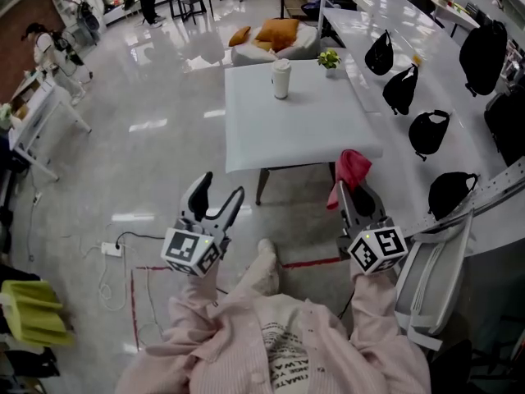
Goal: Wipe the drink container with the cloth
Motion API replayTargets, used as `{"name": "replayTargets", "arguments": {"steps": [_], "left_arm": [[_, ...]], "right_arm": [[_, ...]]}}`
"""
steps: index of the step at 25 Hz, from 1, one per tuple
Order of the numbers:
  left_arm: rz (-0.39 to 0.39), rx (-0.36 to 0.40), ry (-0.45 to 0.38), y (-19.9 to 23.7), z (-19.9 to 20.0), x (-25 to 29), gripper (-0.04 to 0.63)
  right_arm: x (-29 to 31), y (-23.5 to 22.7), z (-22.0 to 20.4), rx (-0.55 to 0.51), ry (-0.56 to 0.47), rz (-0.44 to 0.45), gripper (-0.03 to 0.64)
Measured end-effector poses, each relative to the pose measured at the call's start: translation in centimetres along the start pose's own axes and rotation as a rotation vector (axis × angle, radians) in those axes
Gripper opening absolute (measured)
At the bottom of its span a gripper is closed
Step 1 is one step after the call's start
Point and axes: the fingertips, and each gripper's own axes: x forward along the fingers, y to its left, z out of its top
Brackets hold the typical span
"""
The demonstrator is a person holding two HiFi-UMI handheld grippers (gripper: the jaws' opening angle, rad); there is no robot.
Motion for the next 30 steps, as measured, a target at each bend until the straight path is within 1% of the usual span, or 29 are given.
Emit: {"name": "replayTargets", "arguments": {"steps": [3, 6, 10, 18, 24, 30], "left_arm": [[-0.017, 0.001, 0.017, 1.2, -1.0, 2.4, 0.31], [-0.03, -0.019, 0.033, 2.9, -1.9, 5.4, 0.311], [-0.026, -0.017, 0.055, 5.6, -1.9, 9.9, 0.319], [-0.024, -0.02, 0.065, 10.1, -2.3, 17.8, 0.345], [-0.072, -0.018, 0.09, 11.0, -2.6, 22.3, 0.35], [-0.087, -0.017, 0.101, 11.9, -3.0, 25.7, 0.35]], "right_arm": [[2.0, -1.6, -0.3, 0.002, 0.0, -0.01, 0.046], [4.8, -3.2, -0.6, 0.02, 0.01, -0.01, 0.046], [9.0, -5.6, -0.4, 0.012, 0.038, -0.01, 0.046], [16.6, -10.0, -0.3, 0.025, 0.05, -0.024, 0.046], [19.0, -12.4, 0.0, 0.029, 0.039, -0.053, 0.046], [21.1, -14.7, -0.5, 0.036, 0.045, -0.063, 0.046]]}}
